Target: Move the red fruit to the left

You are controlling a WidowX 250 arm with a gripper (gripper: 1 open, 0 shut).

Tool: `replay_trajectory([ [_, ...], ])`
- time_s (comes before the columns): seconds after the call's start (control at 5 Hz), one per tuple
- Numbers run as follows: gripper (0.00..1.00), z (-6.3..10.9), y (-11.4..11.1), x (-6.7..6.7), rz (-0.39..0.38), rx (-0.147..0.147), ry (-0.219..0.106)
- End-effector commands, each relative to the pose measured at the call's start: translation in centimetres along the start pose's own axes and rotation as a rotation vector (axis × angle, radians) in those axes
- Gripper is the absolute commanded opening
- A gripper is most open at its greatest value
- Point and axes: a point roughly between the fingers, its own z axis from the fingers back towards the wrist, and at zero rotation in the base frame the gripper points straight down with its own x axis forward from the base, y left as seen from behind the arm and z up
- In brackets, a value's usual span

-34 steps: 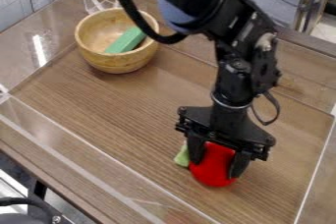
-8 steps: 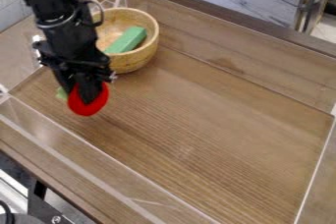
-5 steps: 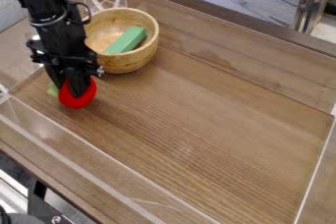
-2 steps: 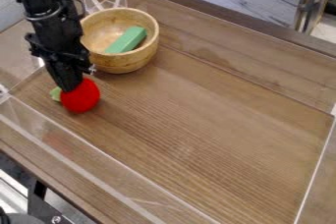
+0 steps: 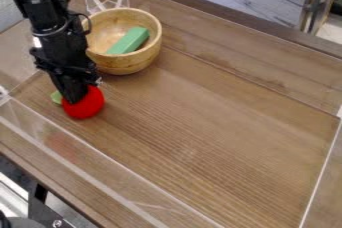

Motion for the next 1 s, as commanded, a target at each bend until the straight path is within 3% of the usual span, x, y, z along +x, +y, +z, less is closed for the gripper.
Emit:
replay_trajectory([
  [0.0,1.0,-1.0,-0.1,0.2,0.01,0.004,-0.003],
  [0.2,1.0,-1.7,-0.3,0.2,0.034,0.001,0.002],
  [0.6,1.0,1.1,-1.5,0.2,0.118,-0.005,0.001],
  [0.8,1.0,1.9,-1.2,0.8,0.129,-0.006,-0.001],
])
